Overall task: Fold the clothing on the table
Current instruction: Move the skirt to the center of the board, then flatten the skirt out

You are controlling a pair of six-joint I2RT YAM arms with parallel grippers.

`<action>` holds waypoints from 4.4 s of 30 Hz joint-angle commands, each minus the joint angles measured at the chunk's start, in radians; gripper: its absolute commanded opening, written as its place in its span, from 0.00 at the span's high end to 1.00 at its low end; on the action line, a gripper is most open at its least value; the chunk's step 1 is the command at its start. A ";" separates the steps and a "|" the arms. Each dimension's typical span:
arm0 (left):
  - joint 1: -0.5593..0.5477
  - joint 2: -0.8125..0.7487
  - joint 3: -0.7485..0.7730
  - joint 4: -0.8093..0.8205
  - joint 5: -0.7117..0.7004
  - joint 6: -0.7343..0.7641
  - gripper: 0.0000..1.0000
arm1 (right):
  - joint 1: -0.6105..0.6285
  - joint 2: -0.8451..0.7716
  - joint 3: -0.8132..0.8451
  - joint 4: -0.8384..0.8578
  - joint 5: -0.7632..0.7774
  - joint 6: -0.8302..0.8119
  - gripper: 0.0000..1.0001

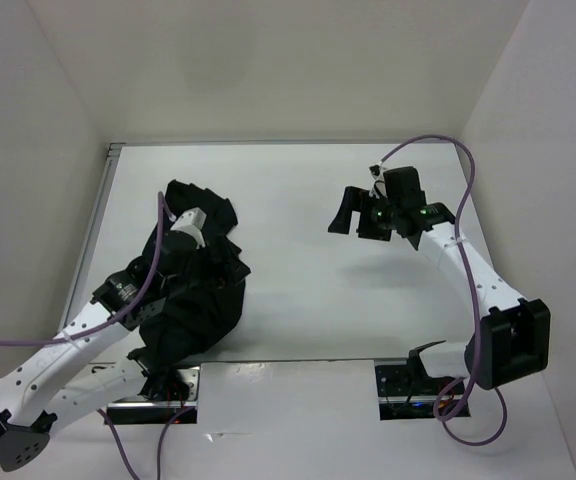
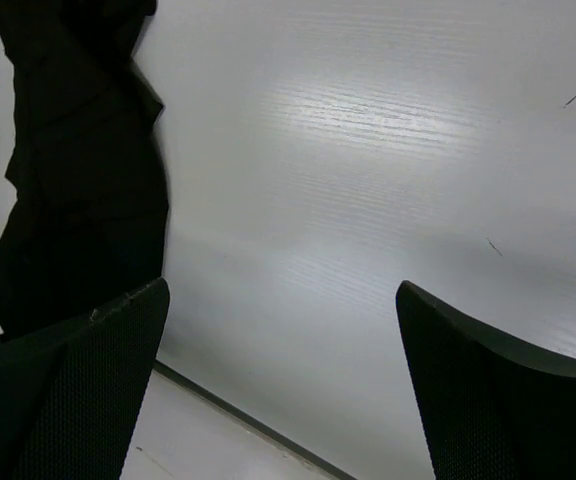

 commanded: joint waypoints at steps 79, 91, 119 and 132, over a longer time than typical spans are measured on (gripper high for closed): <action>0.034 0.183 0.392 0.056 0.578 0.268 1.00 | -0.008 -0.046 0.020 -0.007 0.467 0.084 0.01; 0.071 0.918 0.866 -0.003 0.451 0.394 0.95 | 0.002 -0.077 0.000 -0.026 0.512 0.075 0.01; 0.089 0.744 0.594 0.015 0.179 0.343 0.07 | -0.118 0.385 0.065 0.259 0.158 0.191 0.47; 0.071 0.635 0.489 -0.084 -0.057 0.515 0.07 | -0.118 0.616 0.134 0.368 0.066 0.299 0.54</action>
